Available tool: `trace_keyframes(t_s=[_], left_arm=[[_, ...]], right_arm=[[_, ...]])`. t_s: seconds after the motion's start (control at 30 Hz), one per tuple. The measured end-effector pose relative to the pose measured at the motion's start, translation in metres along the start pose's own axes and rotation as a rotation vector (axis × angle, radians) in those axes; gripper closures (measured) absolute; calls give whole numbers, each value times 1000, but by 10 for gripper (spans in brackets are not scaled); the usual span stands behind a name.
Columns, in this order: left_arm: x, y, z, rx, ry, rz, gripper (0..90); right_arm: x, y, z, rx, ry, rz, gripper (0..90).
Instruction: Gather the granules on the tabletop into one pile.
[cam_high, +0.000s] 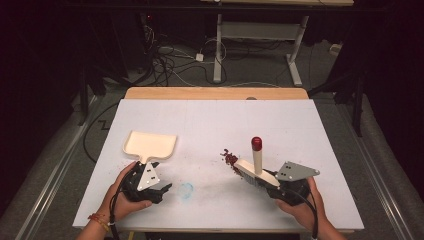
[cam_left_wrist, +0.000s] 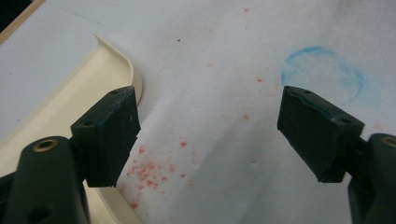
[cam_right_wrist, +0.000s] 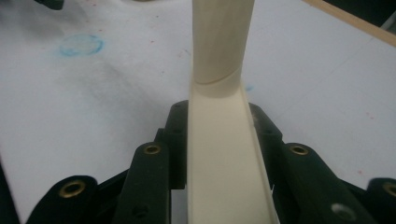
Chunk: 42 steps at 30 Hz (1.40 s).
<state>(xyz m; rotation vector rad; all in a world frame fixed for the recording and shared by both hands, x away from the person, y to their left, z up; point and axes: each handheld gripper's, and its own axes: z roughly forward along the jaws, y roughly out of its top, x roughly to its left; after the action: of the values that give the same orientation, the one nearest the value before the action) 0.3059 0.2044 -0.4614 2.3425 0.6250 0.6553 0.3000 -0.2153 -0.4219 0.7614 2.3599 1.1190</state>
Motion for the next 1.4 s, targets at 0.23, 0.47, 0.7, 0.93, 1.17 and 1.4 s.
trace_keyframes(t_s=[0.23, 0.47, 0.7, 0.93, 1.17, 1.4], left_arm=[[-1, 0, 2, 8, -6, 2, 205], [-1, -1, 0, 6, -1, -4, 206], [0, 0, 2, 11, -2, -4, 206], [1, 0, 4, 13, -3, 3, 206], [-1, 3, 4, 1, -14, 5, 209], [-4, 5, 8, 14, -30, 3, 209]], right_arm=[[-2, 9, 7, -15, -10, -6, 675], [-11, 1, -10, -111, 66, -20, 674], [-2, -11, -3, -178, 303, -80, 674], [-1, -9, 28, -180, 371, -150, 675], [-33, -1, 53, -194, 394, -152, 669], [-51, 9, 75, -203, 463, -164, 662]])
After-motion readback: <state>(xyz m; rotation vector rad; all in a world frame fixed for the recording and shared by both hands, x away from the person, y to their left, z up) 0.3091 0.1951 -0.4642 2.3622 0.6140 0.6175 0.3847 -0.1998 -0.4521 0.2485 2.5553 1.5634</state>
